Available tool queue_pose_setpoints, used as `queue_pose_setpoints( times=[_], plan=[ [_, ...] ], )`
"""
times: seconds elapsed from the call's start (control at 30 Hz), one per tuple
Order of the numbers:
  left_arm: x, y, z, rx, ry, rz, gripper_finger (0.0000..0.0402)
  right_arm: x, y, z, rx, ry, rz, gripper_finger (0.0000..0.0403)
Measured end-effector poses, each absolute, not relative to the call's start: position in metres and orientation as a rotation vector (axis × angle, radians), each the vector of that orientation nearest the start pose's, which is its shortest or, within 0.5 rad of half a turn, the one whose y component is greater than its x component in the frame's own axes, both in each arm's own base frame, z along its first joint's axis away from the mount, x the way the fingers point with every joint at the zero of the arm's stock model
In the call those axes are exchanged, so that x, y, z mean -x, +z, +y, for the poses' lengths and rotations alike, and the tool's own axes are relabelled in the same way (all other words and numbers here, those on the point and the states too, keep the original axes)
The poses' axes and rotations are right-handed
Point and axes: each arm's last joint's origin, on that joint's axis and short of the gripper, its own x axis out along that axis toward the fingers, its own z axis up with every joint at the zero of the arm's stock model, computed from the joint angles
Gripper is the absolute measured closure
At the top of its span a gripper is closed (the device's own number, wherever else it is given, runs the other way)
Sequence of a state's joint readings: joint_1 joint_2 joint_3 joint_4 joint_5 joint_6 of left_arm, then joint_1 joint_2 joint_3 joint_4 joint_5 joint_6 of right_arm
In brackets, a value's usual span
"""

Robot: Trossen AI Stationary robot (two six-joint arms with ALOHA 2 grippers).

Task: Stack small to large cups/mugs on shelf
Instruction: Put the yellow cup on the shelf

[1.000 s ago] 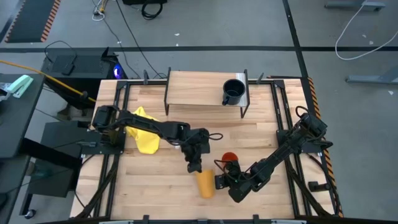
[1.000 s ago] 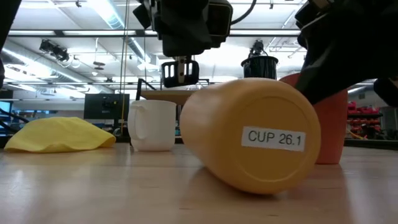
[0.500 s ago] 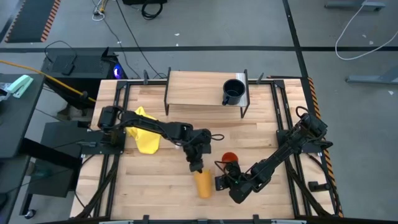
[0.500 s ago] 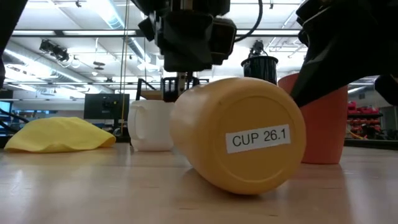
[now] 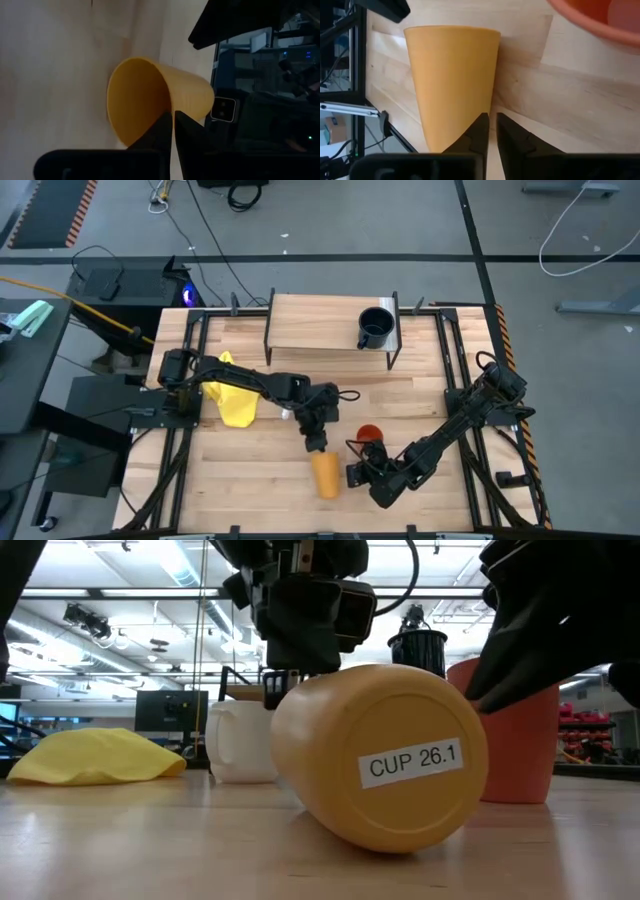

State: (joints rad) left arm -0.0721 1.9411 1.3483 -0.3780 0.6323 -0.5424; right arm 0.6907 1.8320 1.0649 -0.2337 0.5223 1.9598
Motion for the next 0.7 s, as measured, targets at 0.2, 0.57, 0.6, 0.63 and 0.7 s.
queue_pose_setpoints(
  times=[0.2,0.57,0.6,0.63,0.7],
  plan=[
    [-0.3988,0.1856,-0.0456,0.756,-0.367,1.147,0.0373,-0.2839,0.1535,0.2158,-1.271,-0.635,0.623,0.0343],
    [-0.3986,0.1867,-0.048,0.756,-0.437,1.145,0.0346,-0.2843,0.1538,0.2161,-1.272,-0.627,0.629,0.0342],
    [-0.3989,0.1869,-0.0489,0.754,-0.44,1.141,0.0343,-0.2842,0.1538,0.2162,-1.271,-0.626,0.63,0.0342],
    [-0.3992,0.1872,-0.0494,0.752,-0.443,1.137,0.034,-0.2842,0.1538,0.2162,-1.271,-0.626,0.63,0.0342],
    [-0.4003,0.1872,-0.0502,0.751,-0.447,1.127,0.0336,-0.2844,0.1537,0.2161,-1.274,-0.625,0.639,0.0342]
  ],
)
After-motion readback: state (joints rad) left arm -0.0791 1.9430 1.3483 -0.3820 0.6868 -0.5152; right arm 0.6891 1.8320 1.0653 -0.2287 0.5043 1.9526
